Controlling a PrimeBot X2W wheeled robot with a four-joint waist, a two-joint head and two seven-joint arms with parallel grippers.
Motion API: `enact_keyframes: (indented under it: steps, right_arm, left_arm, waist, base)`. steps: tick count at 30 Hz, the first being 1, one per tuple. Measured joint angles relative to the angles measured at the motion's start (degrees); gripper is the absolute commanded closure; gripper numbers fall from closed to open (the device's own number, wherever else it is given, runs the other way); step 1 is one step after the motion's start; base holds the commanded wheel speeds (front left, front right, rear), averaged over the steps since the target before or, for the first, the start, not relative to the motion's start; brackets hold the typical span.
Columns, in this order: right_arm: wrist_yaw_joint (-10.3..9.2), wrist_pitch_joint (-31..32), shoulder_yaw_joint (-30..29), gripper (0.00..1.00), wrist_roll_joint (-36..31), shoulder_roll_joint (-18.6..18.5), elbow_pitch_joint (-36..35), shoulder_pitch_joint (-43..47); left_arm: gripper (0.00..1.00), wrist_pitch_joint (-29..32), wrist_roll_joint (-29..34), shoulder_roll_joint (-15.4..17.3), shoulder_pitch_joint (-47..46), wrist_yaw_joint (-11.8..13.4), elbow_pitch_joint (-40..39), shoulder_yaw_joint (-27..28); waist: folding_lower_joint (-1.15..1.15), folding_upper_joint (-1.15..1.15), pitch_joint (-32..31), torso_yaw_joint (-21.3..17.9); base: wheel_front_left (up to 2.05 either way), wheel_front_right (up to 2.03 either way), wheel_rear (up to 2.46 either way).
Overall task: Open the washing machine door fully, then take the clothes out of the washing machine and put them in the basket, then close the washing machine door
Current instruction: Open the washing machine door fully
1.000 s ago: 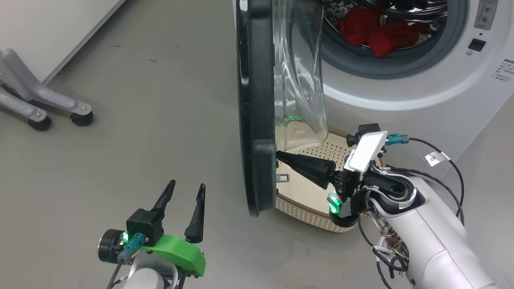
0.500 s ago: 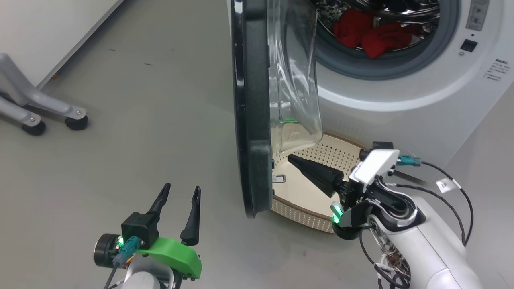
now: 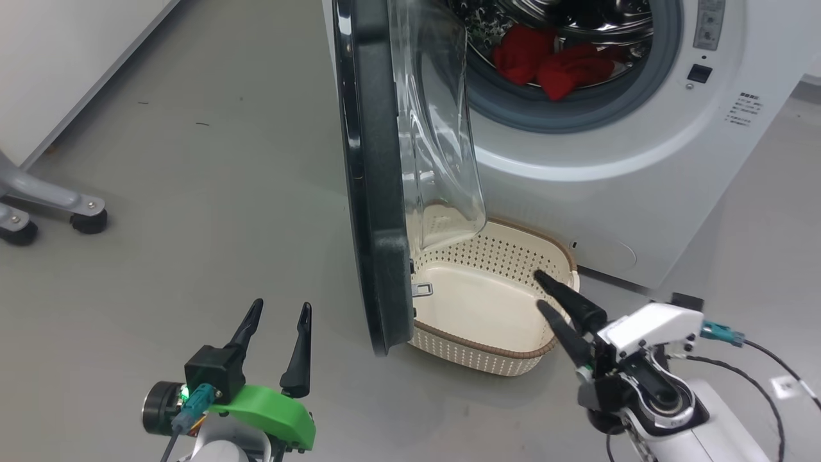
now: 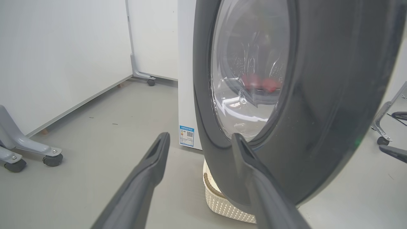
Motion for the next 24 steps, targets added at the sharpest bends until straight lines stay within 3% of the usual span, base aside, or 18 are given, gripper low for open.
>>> enact_keyframes:
  steps: [9,18,21,24]
  right_arm:
    - [0.0,-11.9,-0.2,0.0,-14.1,-4.9,-2.2,3.8]
    - [-0.12,-28.5,1.9,0.0,-37.0,-12.4,-3.7,4.6]
    - [-2.29,-33.4,3.0,0.0,-43.4,-13.6,-3.9,4.6]
    - [-4.24,-33.5,4.3,0.0,-50.0,-14.9,-4.7,4.6]
  left_arm:
    - [0.0,0.2,0.0,0.5,0.3,0.2,-0.3,0.4]
    - [0.0,0.5,0.0,0.6,0.3,0.4,-0.6,0.5]
    - [0.0,0.5,0.0,0.6,0.3,0.5,-0.7,0.7]
    - [0.0,0.7,0.0,0.7,0.3,0.5,-0.7,0.9]
  waist:
    - [0.0,0.0,-0.2,-1.6]
    - [0.0,0.0,-0.2,-2.6]
    - [0.0,0.0,-0.2,-2.7]
    - [0.0,0.0,-0.3,-2.8]
  base:
    - [0.0,0.0,0.0]
    - [0.0,0.0,0.0]
    - [0.0,0.0,0.0]
    - [0.0,0.0,0.0]
